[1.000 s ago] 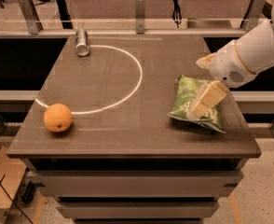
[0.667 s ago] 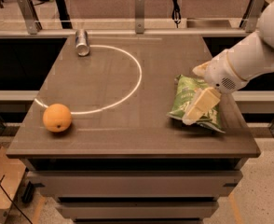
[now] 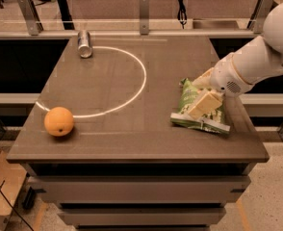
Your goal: Move green jalapeno chip bag near redbull can
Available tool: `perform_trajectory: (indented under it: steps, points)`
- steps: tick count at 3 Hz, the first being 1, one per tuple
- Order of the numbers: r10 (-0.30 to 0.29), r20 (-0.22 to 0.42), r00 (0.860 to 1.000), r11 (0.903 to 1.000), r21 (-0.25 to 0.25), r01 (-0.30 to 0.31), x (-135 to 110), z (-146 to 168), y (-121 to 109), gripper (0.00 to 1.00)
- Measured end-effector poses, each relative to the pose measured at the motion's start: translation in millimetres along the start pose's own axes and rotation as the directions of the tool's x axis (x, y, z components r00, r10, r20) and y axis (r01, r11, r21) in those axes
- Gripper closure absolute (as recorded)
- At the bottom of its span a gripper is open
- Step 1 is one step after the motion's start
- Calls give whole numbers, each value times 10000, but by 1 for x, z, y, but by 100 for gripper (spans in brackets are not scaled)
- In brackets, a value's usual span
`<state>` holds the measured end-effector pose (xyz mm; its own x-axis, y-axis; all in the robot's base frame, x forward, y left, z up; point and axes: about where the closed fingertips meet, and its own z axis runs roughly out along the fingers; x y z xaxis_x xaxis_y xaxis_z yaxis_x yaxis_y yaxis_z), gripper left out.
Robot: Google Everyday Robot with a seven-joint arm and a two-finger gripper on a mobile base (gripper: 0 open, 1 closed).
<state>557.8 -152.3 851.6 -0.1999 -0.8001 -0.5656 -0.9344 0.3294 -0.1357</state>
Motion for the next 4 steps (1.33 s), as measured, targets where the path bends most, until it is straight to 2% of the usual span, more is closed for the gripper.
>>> perform_trajectory:
  steps: [1, 2, 3, 4]
  points:
    - [-187, 128, 9997, 9996, 213, 184, -11, -7, -5, 64]
    - [-720, 481, 9962, 9954, 676, 686, -34, -26, -17, 86]
    - [-1340, 935, 9866, 9879, 911, 1255, -62, -36, -30, 100]
    - [-2031, 1399, 9691, 9753, 1168, 1875, -94, -44, -44, 100]
